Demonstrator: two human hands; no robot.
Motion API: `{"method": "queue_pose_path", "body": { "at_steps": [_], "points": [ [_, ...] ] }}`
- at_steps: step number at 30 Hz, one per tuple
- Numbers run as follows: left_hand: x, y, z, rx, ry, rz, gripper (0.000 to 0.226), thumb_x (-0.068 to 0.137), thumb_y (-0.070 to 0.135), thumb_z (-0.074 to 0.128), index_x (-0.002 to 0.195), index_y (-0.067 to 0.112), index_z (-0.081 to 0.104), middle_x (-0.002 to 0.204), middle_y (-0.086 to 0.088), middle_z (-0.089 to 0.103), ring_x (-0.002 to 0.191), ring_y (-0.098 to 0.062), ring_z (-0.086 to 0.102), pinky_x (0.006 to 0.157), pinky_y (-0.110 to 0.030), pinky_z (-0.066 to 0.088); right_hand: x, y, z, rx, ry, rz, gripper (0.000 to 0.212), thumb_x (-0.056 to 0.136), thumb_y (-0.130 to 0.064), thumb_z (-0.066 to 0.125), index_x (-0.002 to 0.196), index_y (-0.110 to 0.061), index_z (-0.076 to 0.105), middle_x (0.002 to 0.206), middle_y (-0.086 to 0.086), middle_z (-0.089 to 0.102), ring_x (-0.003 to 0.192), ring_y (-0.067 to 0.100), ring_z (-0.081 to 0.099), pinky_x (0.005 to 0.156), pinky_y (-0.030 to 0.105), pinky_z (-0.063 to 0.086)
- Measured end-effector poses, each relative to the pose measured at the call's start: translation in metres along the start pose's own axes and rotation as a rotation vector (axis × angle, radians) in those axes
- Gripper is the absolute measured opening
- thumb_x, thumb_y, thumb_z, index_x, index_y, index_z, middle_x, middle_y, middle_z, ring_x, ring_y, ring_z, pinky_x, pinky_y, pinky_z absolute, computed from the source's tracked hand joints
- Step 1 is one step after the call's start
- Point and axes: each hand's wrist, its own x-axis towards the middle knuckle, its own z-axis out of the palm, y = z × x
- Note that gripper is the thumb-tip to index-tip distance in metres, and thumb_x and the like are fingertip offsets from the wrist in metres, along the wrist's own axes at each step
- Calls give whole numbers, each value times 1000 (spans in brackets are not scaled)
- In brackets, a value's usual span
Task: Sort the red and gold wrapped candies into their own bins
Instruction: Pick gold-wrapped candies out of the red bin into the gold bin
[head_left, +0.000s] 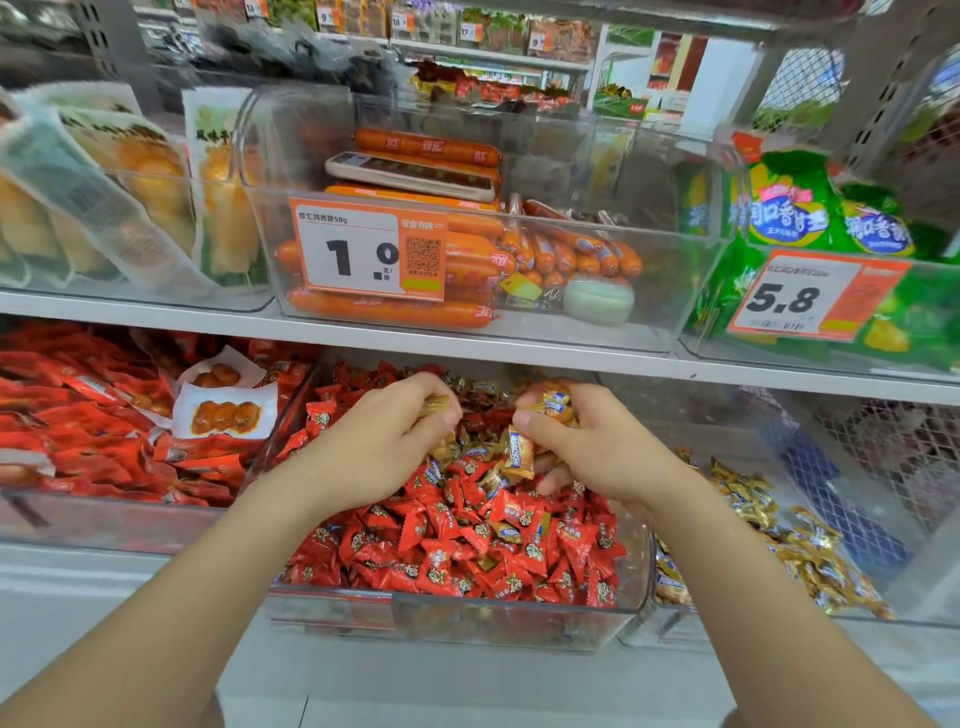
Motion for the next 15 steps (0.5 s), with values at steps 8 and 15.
{"method": "queue_pose_path", "body": {
  "at_steps": [8, 15],
  "points": [
    [0, 25, 19, -300, 41, -190, 34, 105, 28, 41, 84, 10, 62, 64, -3, 40, 53, -18, 34, 53, -31, 29, -14, -3, 2, 441, 74, 135, 17, 101, -7, 67, 118, -11, 67, 87, 9, 66, 65, 19, 66, 57, 31, 55],
    [-17, 66, 44, -643, -171, -358, 20, 110, 33, 50, 111, 22, 66, 88, -8, 48, 64, -16, 49, 49, -26, 38, -58, 0, -57, 632, 143, 233, 26, 97, -1, 68, 122, -7, 65, 89, 17, 71, 65, 26, 70, 48, 24, 52]
  ]
}}
